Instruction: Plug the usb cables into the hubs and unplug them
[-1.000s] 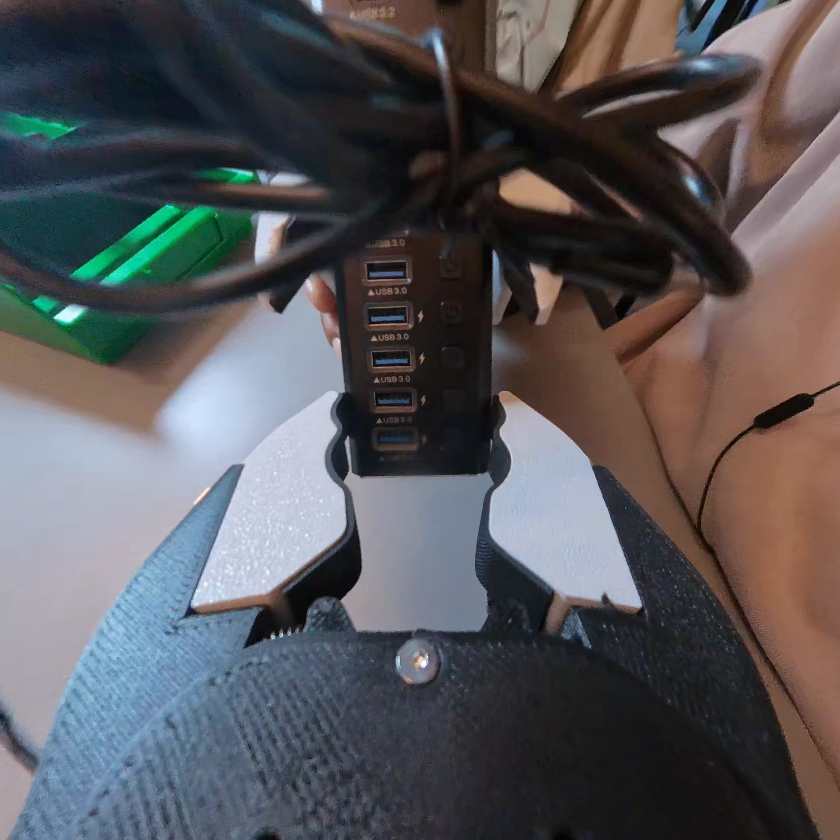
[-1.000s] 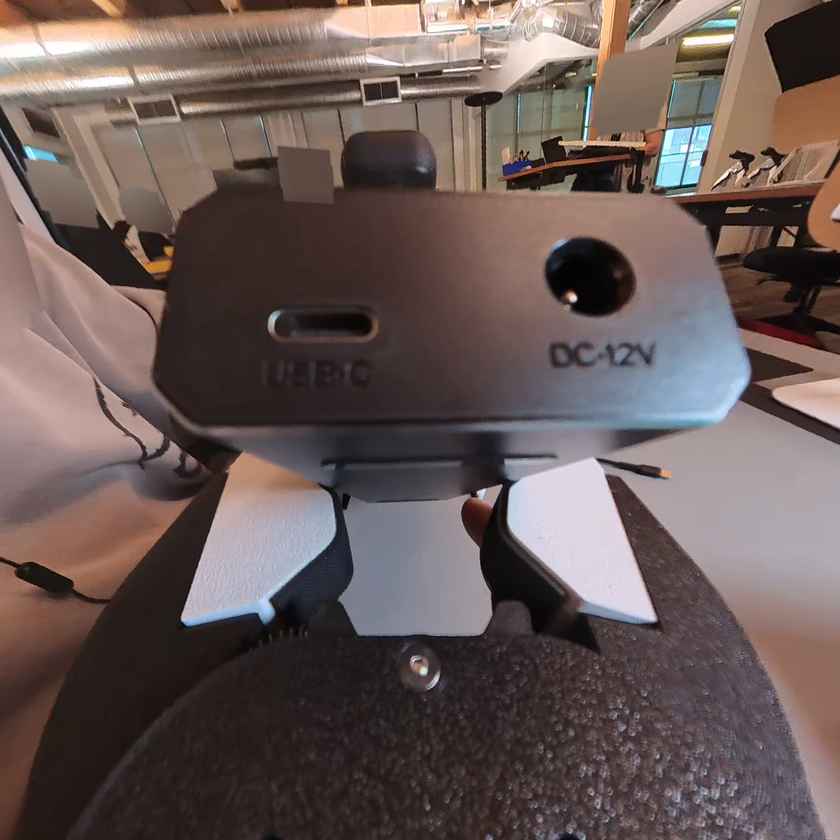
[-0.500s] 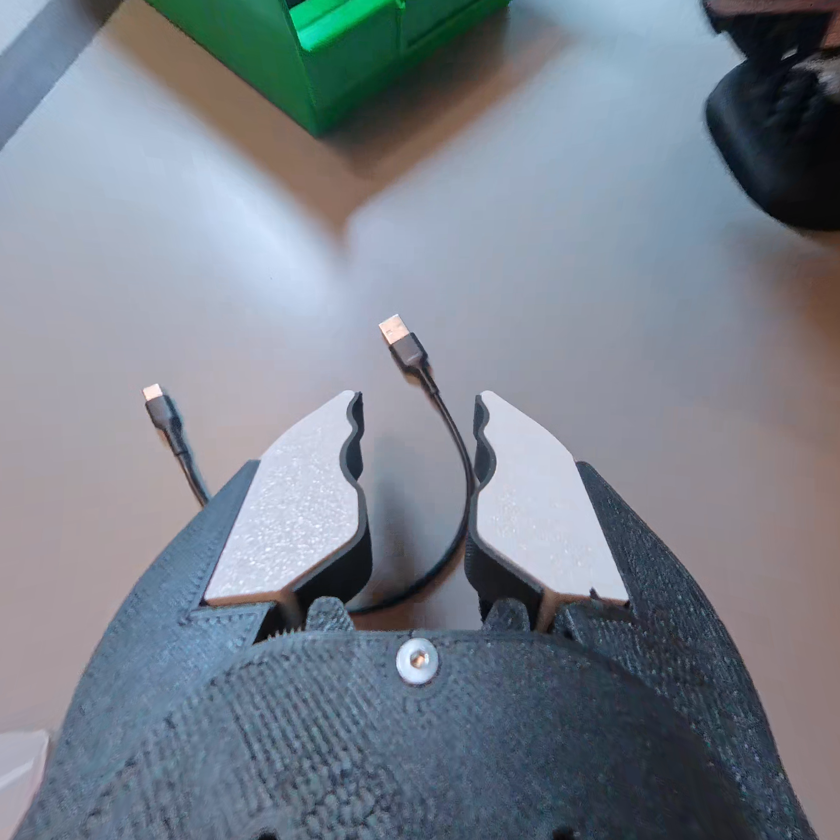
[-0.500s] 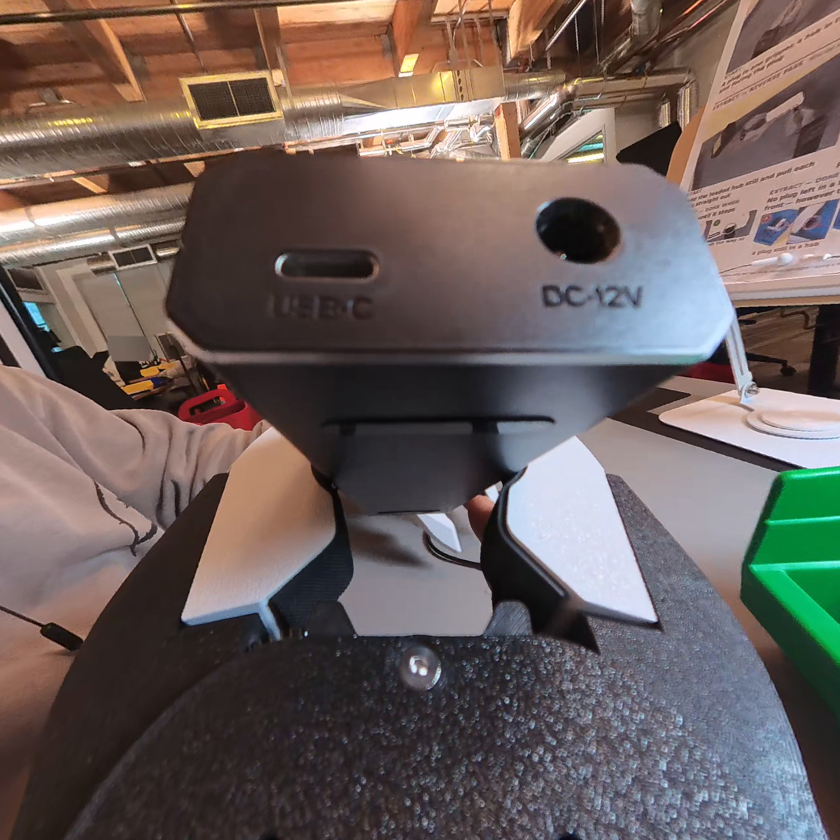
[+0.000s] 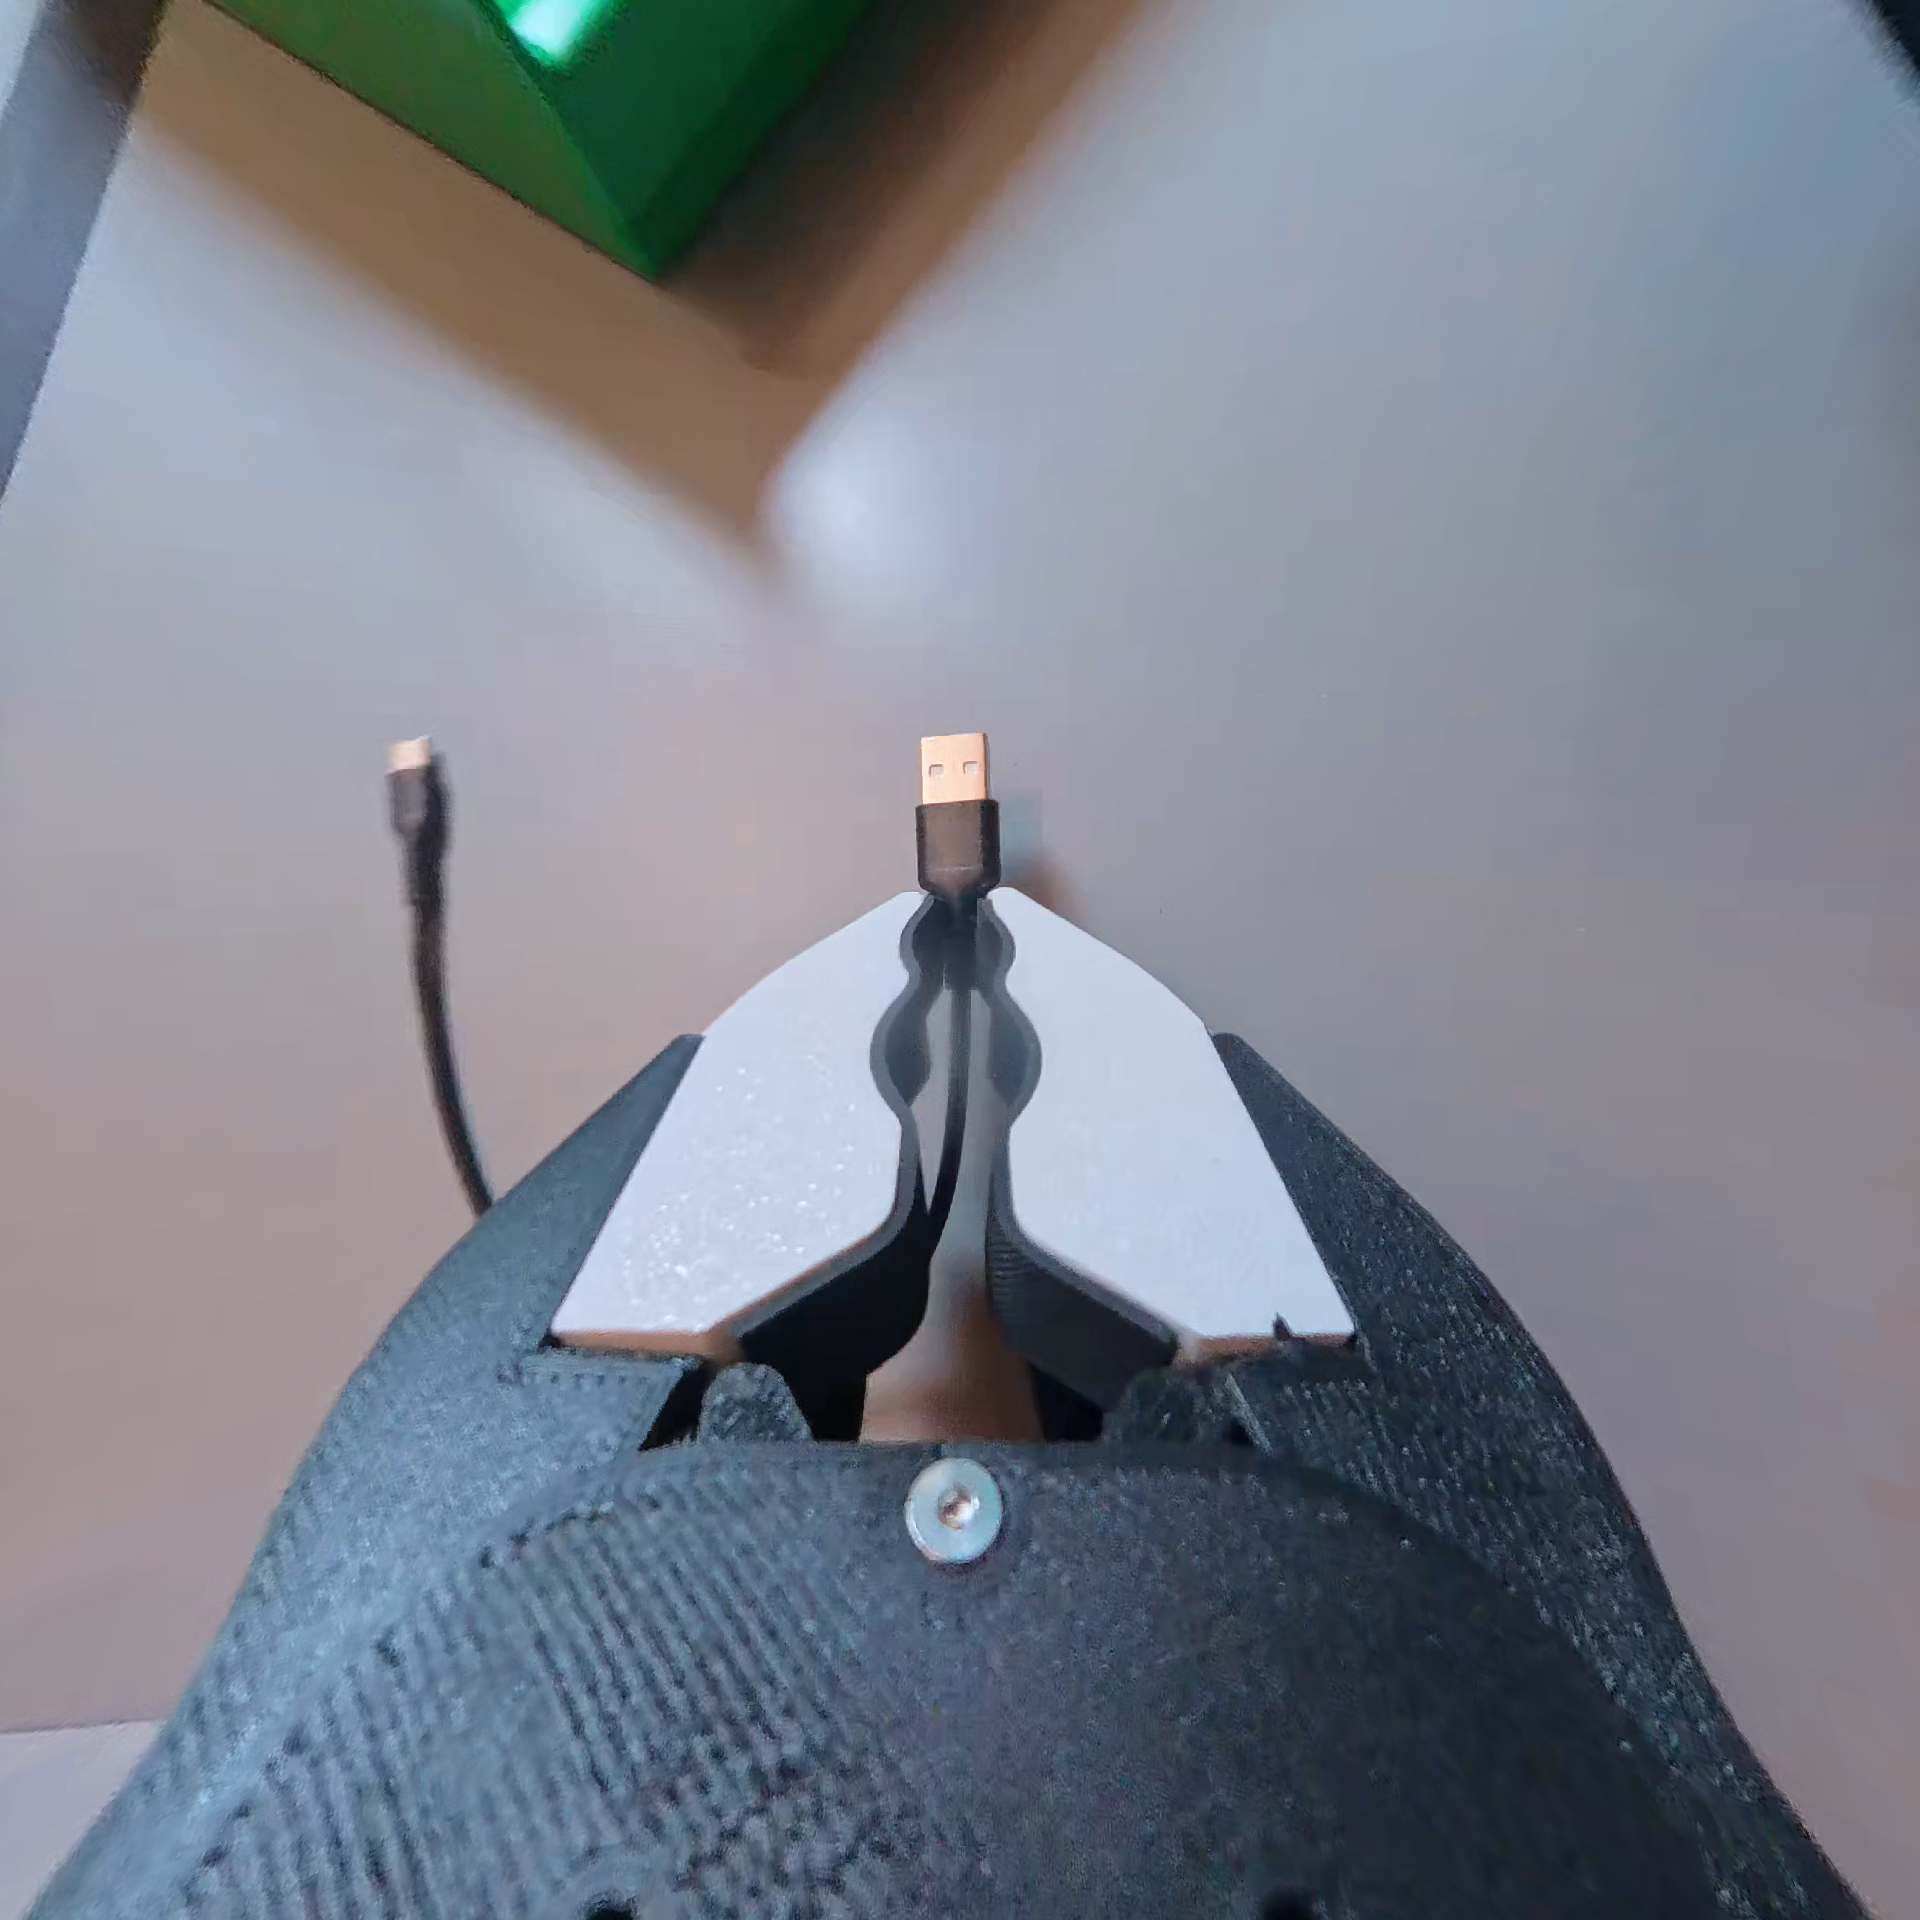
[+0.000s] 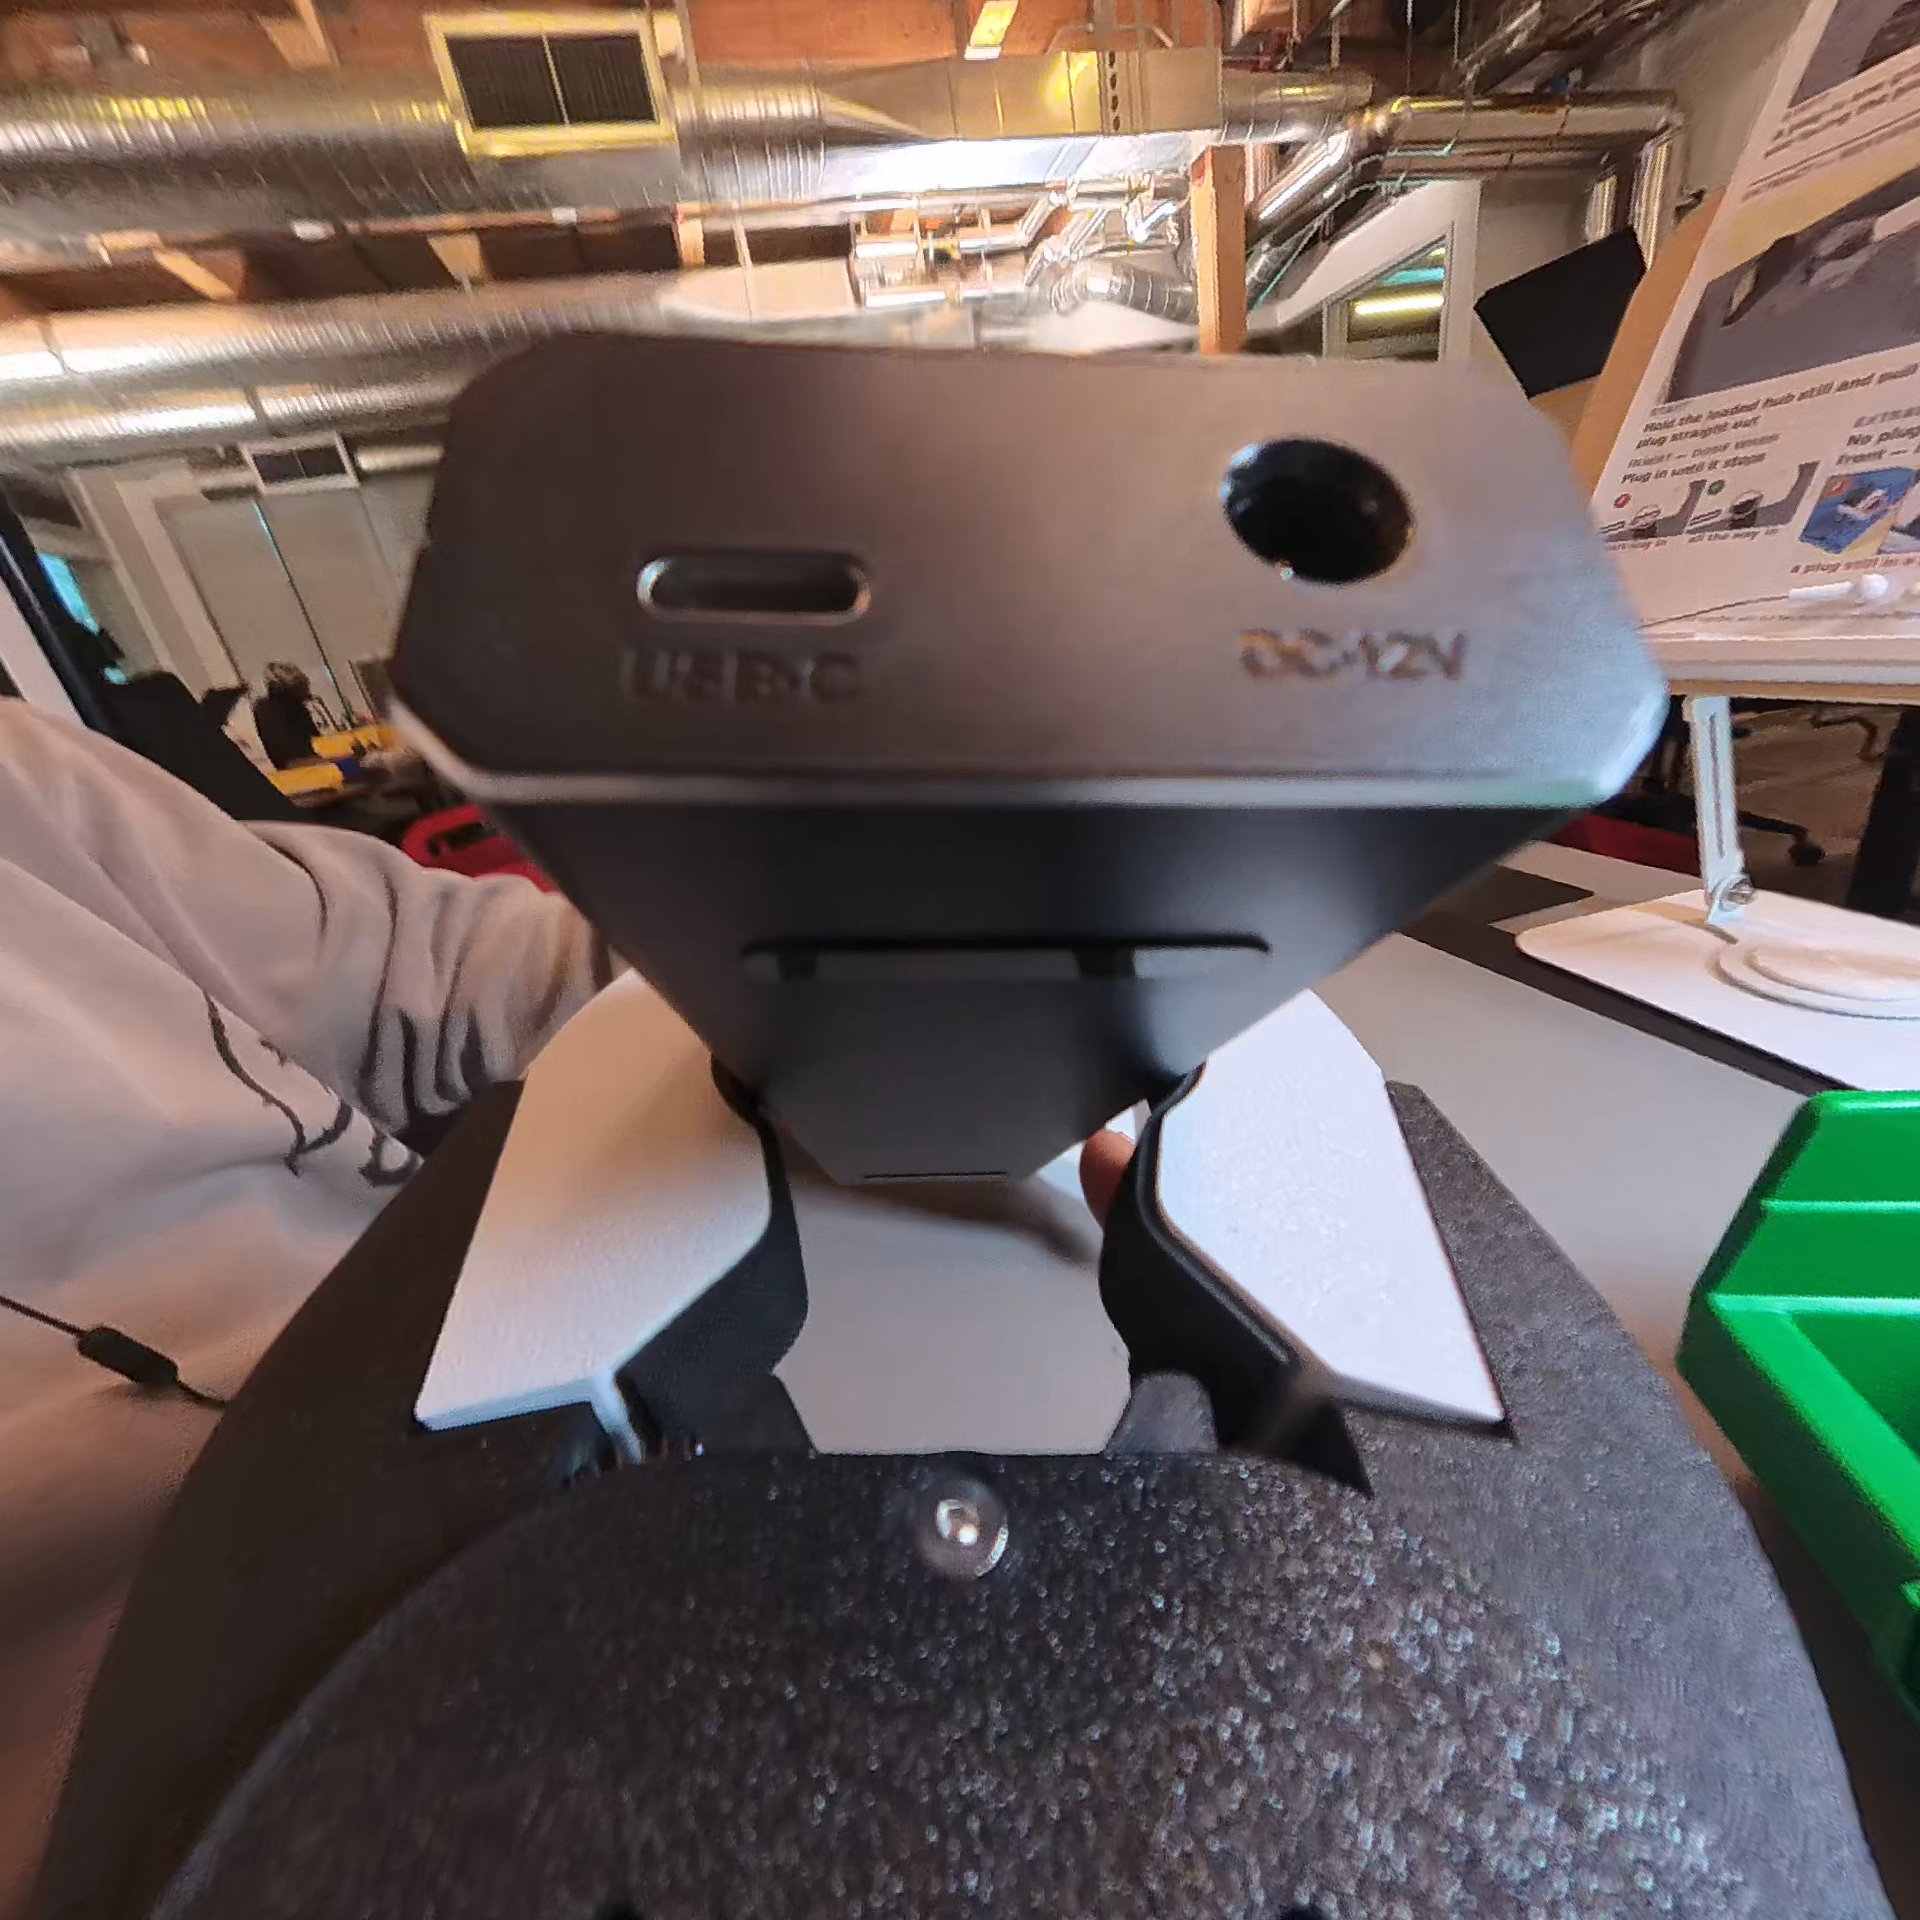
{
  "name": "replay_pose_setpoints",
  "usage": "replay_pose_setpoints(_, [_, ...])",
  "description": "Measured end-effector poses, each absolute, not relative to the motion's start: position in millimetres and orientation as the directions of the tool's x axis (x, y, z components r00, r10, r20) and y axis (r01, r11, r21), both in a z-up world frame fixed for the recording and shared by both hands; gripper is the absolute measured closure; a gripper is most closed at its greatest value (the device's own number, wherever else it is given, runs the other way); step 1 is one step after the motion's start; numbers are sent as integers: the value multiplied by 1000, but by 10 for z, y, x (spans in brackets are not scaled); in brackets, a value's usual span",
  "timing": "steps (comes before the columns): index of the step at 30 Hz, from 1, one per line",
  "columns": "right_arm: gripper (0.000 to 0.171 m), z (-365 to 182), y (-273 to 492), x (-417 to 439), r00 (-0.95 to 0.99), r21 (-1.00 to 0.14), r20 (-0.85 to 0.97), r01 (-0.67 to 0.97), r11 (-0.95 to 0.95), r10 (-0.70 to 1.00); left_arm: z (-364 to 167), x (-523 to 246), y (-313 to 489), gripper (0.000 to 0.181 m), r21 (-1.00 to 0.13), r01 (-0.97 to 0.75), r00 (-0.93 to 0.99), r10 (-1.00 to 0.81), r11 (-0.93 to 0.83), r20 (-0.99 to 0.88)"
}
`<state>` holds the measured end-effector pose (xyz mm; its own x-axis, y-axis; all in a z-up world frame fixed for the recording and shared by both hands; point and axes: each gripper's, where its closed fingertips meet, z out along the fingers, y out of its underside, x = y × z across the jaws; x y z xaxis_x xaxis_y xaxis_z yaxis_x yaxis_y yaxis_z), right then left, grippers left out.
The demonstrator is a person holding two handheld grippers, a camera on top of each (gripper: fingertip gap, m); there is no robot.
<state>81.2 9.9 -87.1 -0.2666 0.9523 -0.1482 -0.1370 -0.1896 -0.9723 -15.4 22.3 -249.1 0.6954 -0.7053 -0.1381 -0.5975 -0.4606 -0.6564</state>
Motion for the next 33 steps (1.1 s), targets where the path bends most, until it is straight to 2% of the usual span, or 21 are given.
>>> replay_pose_setpoints(1, [100, -895, 88, 811, -258, -981, -116, -124, -152, 959, -2344, -192, 212, 175, -693, -557, 707, -699, -458, -107])
replay_pose_setpoints(3, [101, -975, 58, 784, -243, -995, -45, -79, -66, 969, -1962, -285, 187, 175, -764, -499, 720, -686, -410, -102])
replay_pose_setpoints(6, [100, -1142, -3, 702, -233, -998, 57, 0, 58, 971, -1416, -363, 70, 175, -801, -513, 714, -672, -310, -197])
replay_pose_setpoints(10, [101, -1331, -126, 594, -238, -976, 178, 80, 202, 955, -925, -93, -184, 175, -747, -643, 603, -712, -166, -361])
replay_pose_setpoints(15, [101, -1438, -260, 523, -259, -954, 240, 118, 277, 936, -1021, 444, -331, 175, -530, -847, 348, -808, -54, -475])
replay_pose_setpoints(22, [101, -1547, -240, 521, -253, -932, 273, 171, 321, 928, -1176, 624, -243, 175, -364, -930, 217, -862, -40, -459])
replay_pose_setpoints(26, [100, -1580, -194, 520, -235, -926, 277, 195, 325, 932, -1175, 628, -210, 175, -314, -948, 189, -868, -40, -459])
replay_pose_setpoints(33, [100, -1621, -193, 505, -234, -921, 268, 222, 319, 935, -1181, 651, -192, 175, -315, -948, 187, -884, -47, -429])
